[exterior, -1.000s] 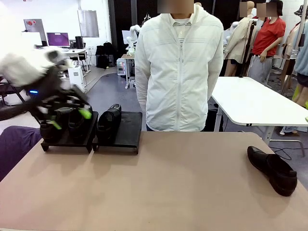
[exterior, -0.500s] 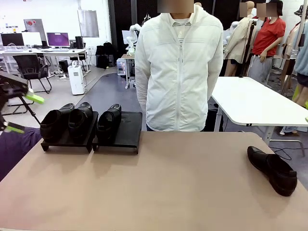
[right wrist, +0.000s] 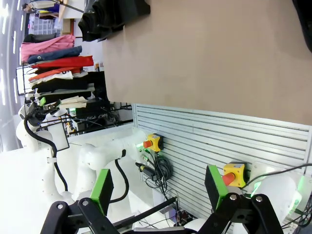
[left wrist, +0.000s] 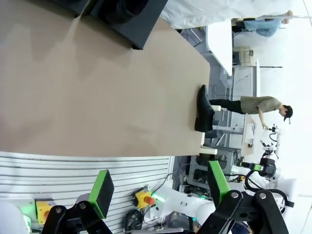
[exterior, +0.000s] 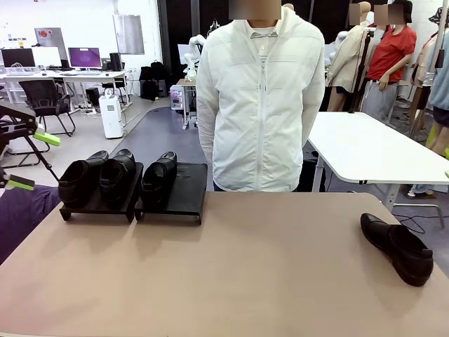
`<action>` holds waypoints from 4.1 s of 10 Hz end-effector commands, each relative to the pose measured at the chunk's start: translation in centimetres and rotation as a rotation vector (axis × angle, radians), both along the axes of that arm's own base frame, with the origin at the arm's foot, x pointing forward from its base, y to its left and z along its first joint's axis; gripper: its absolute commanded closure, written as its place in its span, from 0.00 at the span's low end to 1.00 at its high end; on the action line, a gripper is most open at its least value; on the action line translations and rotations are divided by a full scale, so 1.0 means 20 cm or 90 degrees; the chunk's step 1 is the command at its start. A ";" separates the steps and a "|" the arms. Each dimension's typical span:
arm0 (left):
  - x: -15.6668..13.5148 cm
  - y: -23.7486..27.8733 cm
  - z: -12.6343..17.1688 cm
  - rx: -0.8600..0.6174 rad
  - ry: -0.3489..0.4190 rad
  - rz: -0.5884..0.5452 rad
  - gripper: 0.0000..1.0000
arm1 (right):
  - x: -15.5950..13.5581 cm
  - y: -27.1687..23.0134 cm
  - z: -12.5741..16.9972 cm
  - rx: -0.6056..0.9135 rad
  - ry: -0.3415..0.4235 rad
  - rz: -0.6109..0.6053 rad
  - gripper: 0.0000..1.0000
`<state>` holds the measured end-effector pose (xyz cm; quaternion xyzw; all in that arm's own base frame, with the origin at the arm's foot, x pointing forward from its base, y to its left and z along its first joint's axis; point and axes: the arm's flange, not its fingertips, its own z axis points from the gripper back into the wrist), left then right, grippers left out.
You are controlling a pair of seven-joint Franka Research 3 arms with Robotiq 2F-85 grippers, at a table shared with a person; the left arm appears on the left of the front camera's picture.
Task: Organize the shoes by placing them on the stand.
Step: Place the Shoe from the middle of the table onto the Shoes Stand, then pick up one Shoe and place it in the middle of the table.
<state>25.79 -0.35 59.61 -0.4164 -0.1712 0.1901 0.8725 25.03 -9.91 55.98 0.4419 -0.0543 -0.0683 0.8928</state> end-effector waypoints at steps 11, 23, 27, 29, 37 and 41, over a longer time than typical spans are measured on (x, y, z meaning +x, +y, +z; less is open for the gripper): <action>-0.01 0.01 0.00 0.001 -0.009 -0.009 0.00 | 0.44 0.32 -0.33 -0.453 0.069 0.033 0.00; -0.01 0.01 0.00 0.001 -0.009 -0.009 0.00 | 0.87 0.20 -0.86 -0.561 0.018 0.052 0.00; -0.01 0.01 0.00 0.001 -0.009 -0.009 0.00 | 0.94 0.18 -0.94 -0.564 0.015 0.031 0.00; -0.01 0.01 0.00 0.001 -0.009 -0.009 0.00 | 0.95 0.18 -0.96 -0.555 -0.033 0.040 0.00; -0.01 0.01 0.00 0.001 -0.009 -0.009 0.00 | 0.98 0.22 -1.06 -0.519 -0.045 0.066 1.00; -0.01 0.01 0.00 0.001 -0.009 -0.009 0.00 | 0.98 0.22 -1.07 -0.521 -0.039 0.066 1.00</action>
